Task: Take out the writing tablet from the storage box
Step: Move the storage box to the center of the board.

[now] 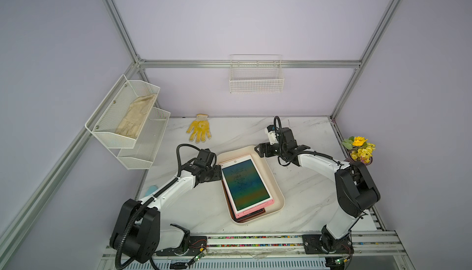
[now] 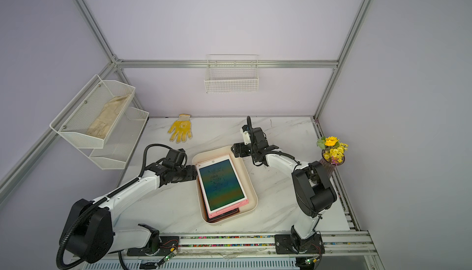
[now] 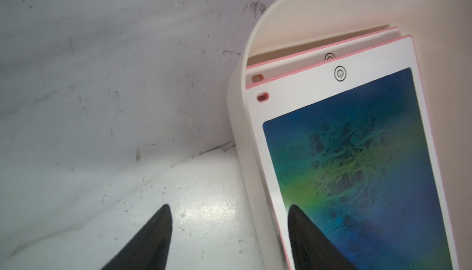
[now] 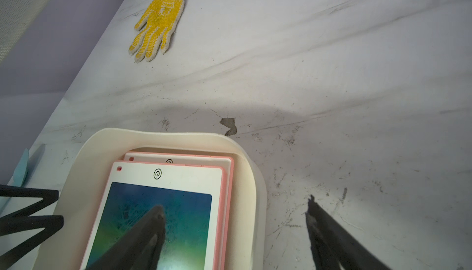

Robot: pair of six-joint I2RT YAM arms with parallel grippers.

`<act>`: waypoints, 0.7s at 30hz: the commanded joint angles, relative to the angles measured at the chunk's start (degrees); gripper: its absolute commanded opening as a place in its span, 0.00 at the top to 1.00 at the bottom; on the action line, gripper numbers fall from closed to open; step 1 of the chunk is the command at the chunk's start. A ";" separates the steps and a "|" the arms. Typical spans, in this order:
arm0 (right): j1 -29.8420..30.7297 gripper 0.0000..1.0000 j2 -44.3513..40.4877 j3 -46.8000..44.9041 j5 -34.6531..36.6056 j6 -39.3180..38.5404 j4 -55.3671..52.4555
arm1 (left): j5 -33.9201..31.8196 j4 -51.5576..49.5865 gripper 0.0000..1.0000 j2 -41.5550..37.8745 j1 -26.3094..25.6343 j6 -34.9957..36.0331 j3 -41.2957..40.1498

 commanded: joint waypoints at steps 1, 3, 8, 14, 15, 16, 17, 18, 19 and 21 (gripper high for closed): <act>0.52 0.12 1.16 -0.06 -0.48 0.93 -0.15 | -0.09 -0.42 0.35 1.25 -0.26 0.63 1.81; 0.64 0.11 1.65 -0.11 -0.32 1.08 -0.16 | -0.53 -0.86 0.38 2.59 -0.24 1.08 1.97; 1.00 0.11 2.86 -0.06 -0.58 1.32 0.07 | -7.83 -5.55 0.48 7.79 -0.08 2.31 5.64; 1.16 0.11 4.40 0.26 -0.75 1.77 0.70 | -10.22 -6.90 0.54 13.10 1.58 5.68 9.96; 1.25 0.11 4.76 0.34 -0.75 1.84 0.93 | -10.07 -6.88 0.56 14.11 2.17 6.15 10.69; 1.33 0.11 5.18 0.48 -0.66 1.99 1.06 | -10.18 -6.92 0.57 15.11 2.70 6.75 11.43; 1.35 0.11 5.51 0.58 -0.68 2.14 1.06 | -10.26 -6.90 0.59 15.88 3.14 7.35 12.05; 1.33 0.11 5.91 0.81 -0.74 2.33 1.13 | -10.31 -6.92 0.59 16.62 3.78 8.07 12.67; 1.41 0.11 6.13 0.90 -0.84 2.40 1.28 | -10.30 -6.92 0.61 17.29 4.19 9.19 13.36; 1.51 0.11 6.73 1.47 -1.01 2.41 1.50 | -12.09 -6.96 0.64 18.43 4.79 11.84 14.97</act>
